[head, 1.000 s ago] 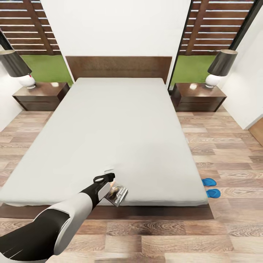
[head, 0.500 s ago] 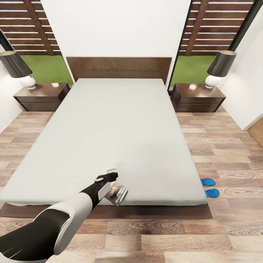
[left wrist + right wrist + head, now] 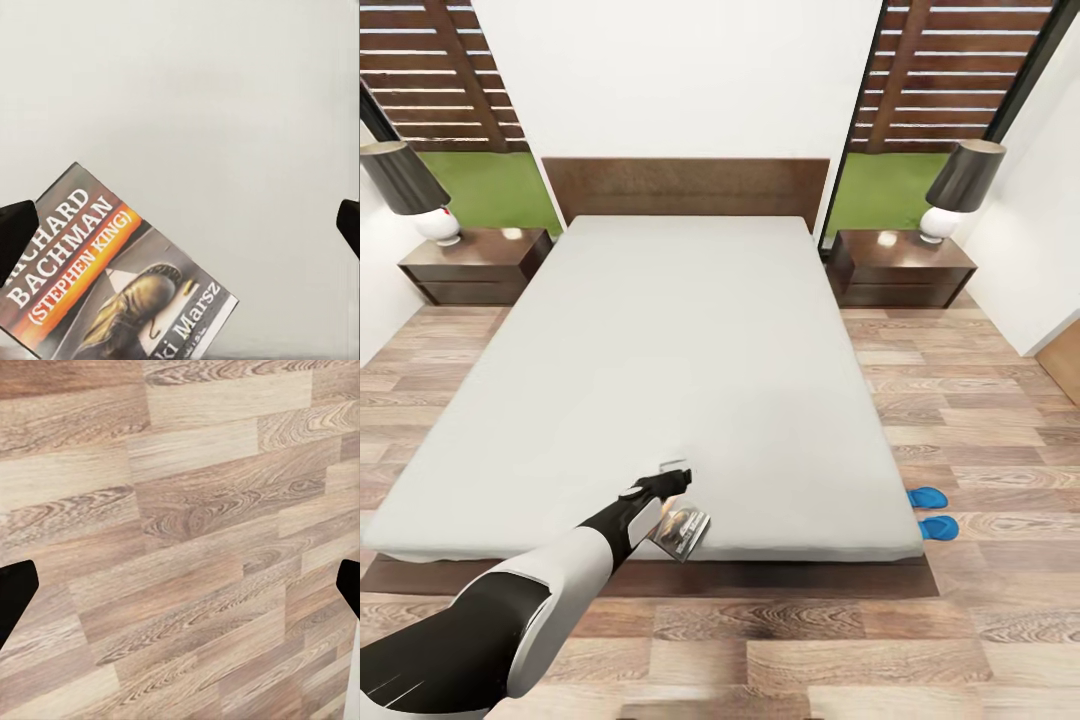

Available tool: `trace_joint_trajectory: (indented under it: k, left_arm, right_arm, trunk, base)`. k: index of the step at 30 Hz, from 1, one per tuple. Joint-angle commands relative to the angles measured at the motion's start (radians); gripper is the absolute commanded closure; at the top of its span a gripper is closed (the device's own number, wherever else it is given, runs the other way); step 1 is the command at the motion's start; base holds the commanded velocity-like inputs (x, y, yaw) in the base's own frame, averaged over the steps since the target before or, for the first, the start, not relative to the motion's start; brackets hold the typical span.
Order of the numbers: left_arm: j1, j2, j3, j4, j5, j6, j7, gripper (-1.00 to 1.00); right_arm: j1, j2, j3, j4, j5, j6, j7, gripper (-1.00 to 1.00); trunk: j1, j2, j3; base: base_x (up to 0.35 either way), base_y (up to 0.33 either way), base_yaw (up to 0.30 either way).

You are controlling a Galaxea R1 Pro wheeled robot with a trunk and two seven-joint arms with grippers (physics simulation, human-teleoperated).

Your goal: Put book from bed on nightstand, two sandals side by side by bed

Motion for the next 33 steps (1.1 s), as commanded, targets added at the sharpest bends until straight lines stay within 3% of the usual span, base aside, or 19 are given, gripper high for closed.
trace_joint_trajectory:
  k: [1, 5, 6, 10, 13, 15, 16, 19, 22, 24, 25, 28, 29, 31, 33]
  left_arm:
    - [-0.001, 0.000, -0.008, 0.000, 0.010, -0.001, -0.049, -1.00]
    - [-0.001, 0.021, -0.006, 0.001, 0.021, 0.010, -0.220, -1.00]
    - [-0.001, 0.031, -0.006, 0.001, 0.030, 0.024, -0.289, -1.00]
    - [0.000, 0.047, -0.005, 0.001, 0.043, 0.059, -0.418, -1.00]
    - [-0.001, 0.059, -0.005, 0.001, 0.046, 0.078, -0.560, -1.00]
    - [-0.001, 0.064, -0.005, 0.001, 0.047, 0.094, -0.697, -1.00]
    - [0.000, 0.064, -0.007, 0.001, 0.047, 0.119, -0.814, -1.00]
    - [0.000, 0.065, -0.008, 0.002, 0.045, 0.149, -0.882, -1.00]
    - [0.000, 0.083, -0.010, 0.031, 0.044, 0.166, -0.909, -1.00]
    - [0.015, 0.136, -0.012, 0.079, 0.044, 0.169, -0.961, -1.00]
    - [0.026, 0.152, -0.013, 0.085, 0.044, 0.169, -0.982, -1.00]
    - [0.147, 0.245, -0.013, 0.104, 0.040, 0.165, -1.154, -1.00]
    - [0.212, 0.297, -0.013, 0.107, 0.038, 0.152, -1.242, -1.00]
    - [0.258, 0.341, -0.014, 0.109, 0.038, 0.117, -1.285, -1.00]
    - [0.322, 0.387, -0.014, 0.110, 0.038, 0.063, -1.306, -1.00]
  right_arm:
    - [-0.001, 0.000, 0.008, 0.002, -0.011, -0.003, 0.005, -1.00]
    - [-0.001, 0.000, 0.009, 0.002, -0.011, -0.003, 0.005, -1.00]
    - [-0.001, 0.000, 0.009, 0.002, -0.011, -0.003, 0.005, -1.00]
    - [-0.001, 0.000, 0.009, 0.002, -0.011, -0.003, 0.005, -1.00]
    - [-0.001, 0.000, 0.009, 0.002, -0.011, -0.003, 0.005, -1.00]
    - [-0.001, 0.000, 0.009, 0.002, -0.011, -0.003, 0.005, -1.00]
    - [-0.001, 0.000, 0.010, 0.002, -0.011, -0.003, 0.005, -1.00]
    - [-0.001, 0.000, 0.011, 0.002, -0.011, -0.003, 0.005, -1.00]
    - [-0.001, 0.001, 0.012, 0.002, -0.011, -0.003, 0.005, -1.00]
    - [-0.001, 0.001, 0.012, 0.002, -0.011, -0.003, 0.005, -1.00]
    - [-0.001, 0.001, 0.012, 0.002, -0.011, -0.003, 0.005, -1.00]
    - [-0.001, 0.001, 0.012, 0.002, -0.011, -0.003, 0.005, -1.00]
    - [-0.001, 0.002, 0.012, 0.002, -0.012, -0.002, 0.006, -1.00]
    - [-0.001, 0.014, 0.012, 0.001, -0.012, -0.002, 0.006, -1.00]
    - [-0.001, 0.049, 0.010, 0.000, -0.012, 0.000, 0.006, -1.00]
  trunk:
    - [-0.004, 0.006, 0.002]
    - [-0.019, 0.034, 0.015]
    - [-0.023, 0.041, 0.018]
    - [-0.038, 0.069, 0.030]
    - [-0.050, 0.090, 0.040]
    - [-0.057, 0.104, 0.046]
    - [-0.061, 0.111, 0.049]
    - [-0.073, 0.132, 0.059]
    - [-0.084, 0.153, 0.068]
    - [-0.088, 0.160, 0.071]
    - [-0.088, 0.160, 0.071]
    - [-0.088, 0.160, 0.071]
    - [-0.088, 0.160, 0.071]
    - [-0.088, 0.160, 0.071]
    - [-0.088, 0.160, 0.071]
  base:
    - [0.000, 0.000, 0.000]
    - [0.000, 0.000, 0.000]
    - [0.000, 0.000, 0.000]
    - [0.000, 0.000, 0.000]
    - [0.000, 0.000, 0.000]
    - [0.000, 0.000, 0.000]
    - [0.000, 0.000, 0.000]
    - [0.000, 0.000, 0.000]
    - [0.000, 0.000, 0.000]
    - [0.000, 0.000, 0.000]
    - [0.000, 0.000, 0.000]
    - [0.000, 0.000, 0.000]
    - [0.000, 0.000, 0.000]
    - [0.000, 0.000, 0.000]
    - [0.000, 0.000, 0.000]
